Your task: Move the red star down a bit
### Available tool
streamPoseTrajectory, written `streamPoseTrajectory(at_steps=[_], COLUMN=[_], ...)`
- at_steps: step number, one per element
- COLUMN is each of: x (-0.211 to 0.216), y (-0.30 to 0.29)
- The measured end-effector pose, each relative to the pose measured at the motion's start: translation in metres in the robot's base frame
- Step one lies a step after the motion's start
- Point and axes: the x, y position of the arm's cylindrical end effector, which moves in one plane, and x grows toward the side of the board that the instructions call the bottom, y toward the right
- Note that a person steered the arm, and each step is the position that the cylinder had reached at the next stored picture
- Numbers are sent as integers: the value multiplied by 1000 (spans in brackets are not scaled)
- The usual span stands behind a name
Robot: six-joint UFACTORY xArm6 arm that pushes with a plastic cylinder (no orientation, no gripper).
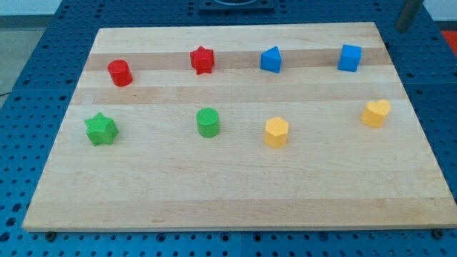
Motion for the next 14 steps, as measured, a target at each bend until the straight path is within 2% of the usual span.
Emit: streamPoseTrajectory(at_steps=[1,2,4,5,7,9,10,11,12,13,14], x=[76,106,105,144,117,83,51,27,66,88,41], y=[-21,-59,-197,-228,-370,-364,-366,-399,-479,-506,-506])
